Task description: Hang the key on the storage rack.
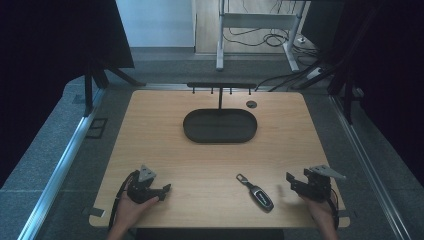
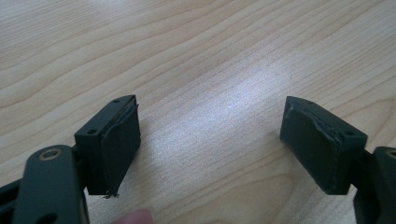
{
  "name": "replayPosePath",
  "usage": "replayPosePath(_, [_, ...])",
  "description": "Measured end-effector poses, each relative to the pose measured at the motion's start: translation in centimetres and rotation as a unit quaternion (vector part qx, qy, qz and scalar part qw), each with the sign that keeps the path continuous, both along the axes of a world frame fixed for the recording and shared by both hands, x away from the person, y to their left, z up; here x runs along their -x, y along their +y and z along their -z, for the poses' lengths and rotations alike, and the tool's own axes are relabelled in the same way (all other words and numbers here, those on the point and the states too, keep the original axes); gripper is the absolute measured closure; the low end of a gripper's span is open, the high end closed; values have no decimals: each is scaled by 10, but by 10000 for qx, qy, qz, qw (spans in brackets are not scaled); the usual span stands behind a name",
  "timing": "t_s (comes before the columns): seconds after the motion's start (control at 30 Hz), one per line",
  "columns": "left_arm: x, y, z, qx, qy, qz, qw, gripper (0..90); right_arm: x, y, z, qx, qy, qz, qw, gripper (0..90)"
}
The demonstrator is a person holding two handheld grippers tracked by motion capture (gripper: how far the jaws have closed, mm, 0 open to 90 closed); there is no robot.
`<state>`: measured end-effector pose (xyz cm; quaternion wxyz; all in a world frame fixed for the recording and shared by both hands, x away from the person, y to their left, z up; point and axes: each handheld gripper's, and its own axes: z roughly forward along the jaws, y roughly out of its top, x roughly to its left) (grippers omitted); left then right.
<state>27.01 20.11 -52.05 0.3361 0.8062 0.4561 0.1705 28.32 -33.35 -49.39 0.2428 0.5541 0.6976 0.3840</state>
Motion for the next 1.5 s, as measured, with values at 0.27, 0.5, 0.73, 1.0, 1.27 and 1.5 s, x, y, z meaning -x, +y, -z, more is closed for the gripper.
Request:
replayPosePath(0.27, [0, 0, 0, -16, 1, 11, 10000, 203, 2, -8, -7, -140, 5, -157, 9998, 306])
replayPosePath(0.5, [0, 0, 0, -16, -1, 8, 10000, 204, 5, -13, -9, -188, 59, -299, 9994, 319])
replayPosePath(0.73, [0, 0, 0, -16, 0, 9, 10000, 204, 4, -11, -12, -156, 23, -454, 9988, 349])
replayPosePath(1.0, [0, 0, 0, -16, 0, 7, 10000, 204, 3, -1, -22, -147, -58, -692, 9975, 365])
replayPosePath(1.27, [-1, -1, 0, -9, 5, 6, 10000, 200, -3, 11, -42, -208, -164, -1006, 9946, 379])
replayPosePath(1.5, [-1, -1, 0, -11, 4, 12, 10000, 198, -6, 23, -58, -101, -265, -1217, 9922, 408])
